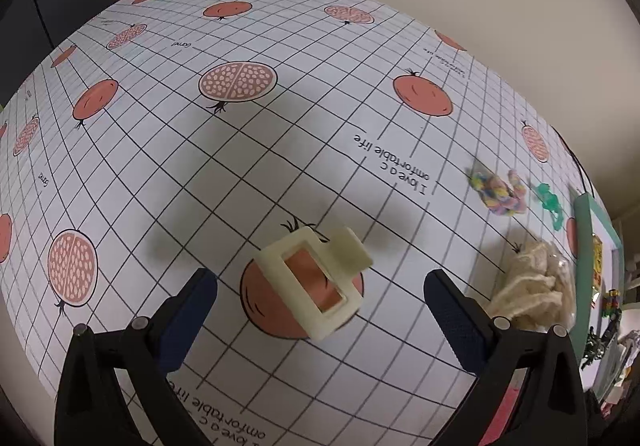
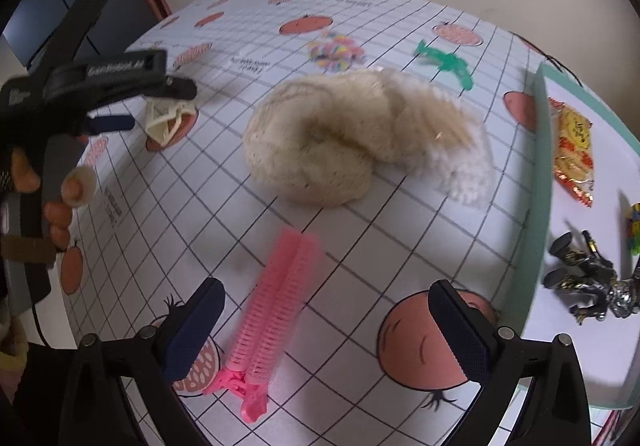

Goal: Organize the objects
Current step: 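Grasp the cream plastic clip with left tool while right tool grasps the pink hair roller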

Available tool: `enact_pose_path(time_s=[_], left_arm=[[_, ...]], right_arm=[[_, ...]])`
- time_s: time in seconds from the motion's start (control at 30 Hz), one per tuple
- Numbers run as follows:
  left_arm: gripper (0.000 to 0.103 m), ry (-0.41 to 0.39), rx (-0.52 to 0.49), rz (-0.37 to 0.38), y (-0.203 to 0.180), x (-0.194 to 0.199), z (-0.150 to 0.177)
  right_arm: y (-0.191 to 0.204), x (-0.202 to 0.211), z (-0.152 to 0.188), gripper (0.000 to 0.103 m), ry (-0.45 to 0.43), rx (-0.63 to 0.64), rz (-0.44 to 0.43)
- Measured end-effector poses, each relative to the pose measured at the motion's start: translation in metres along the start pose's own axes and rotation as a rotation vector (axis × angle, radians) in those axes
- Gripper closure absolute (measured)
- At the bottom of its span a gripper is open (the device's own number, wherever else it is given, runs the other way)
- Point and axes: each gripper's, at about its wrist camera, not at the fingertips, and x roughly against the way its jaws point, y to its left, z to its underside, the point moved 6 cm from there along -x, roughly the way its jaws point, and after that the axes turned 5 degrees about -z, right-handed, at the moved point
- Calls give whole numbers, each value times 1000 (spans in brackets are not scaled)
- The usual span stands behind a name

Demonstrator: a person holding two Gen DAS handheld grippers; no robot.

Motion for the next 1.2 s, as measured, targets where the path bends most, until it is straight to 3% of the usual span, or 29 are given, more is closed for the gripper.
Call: enact_pose_path(time_s=[0.43, 0.77, 1.2], left_arm=[[1, 22, 7, -33, 0, -17, 1], [15, 16, 4, -49, 1, -16, -1], [44, 0, 33, -71, 11, -14, -4]], right_arm=[[17, -12, 9, 0, 35, 90, 49], [21, -14, 12, 2, 37, 130, 91], [14, -4, 5, 45, 15, 139, 83]])
